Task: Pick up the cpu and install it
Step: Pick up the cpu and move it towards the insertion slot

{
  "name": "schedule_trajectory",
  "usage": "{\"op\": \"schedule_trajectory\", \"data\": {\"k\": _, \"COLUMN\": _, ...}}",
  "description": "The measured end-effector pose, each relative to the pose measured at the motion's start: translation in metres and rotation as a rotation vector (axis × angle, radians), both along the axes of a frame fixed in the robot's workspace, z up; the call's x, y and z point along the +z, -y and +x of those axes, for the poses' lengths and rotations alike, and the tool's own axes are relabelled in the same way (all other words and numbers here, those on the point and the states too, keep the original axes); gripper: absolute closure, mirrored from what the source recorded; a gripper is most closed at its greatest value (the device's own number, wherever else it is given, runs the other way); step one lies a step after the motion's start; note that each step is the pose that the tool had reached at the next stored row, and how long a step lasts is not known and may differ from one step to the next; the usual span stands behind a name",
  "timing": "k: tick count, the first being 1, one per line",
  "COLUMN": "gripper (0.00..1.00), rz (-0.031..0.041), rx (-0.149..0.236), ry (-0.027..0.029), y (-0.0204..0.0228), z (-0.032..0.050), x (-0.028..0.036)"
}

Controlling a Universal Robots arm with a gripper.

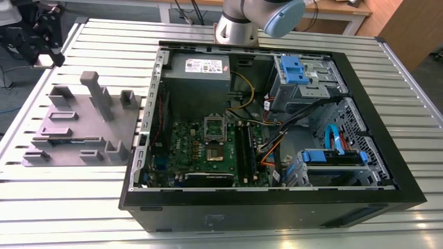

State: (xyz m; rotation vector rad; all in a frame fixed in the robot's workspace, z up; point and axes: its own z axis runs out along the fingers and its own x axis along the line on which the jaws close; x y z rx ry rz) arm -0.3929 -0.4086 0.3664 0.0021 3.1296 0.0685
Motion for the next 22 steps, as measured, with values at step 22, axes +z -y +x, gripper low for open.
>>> {"op": "schedule_trajectory", "data": {"k": 22, "gripper": 0.53, "rz": -0.0001, "rx": 0.0, "ry": 0.0, "y": 0.0, "z": 0.0152, "x": 0.0}}
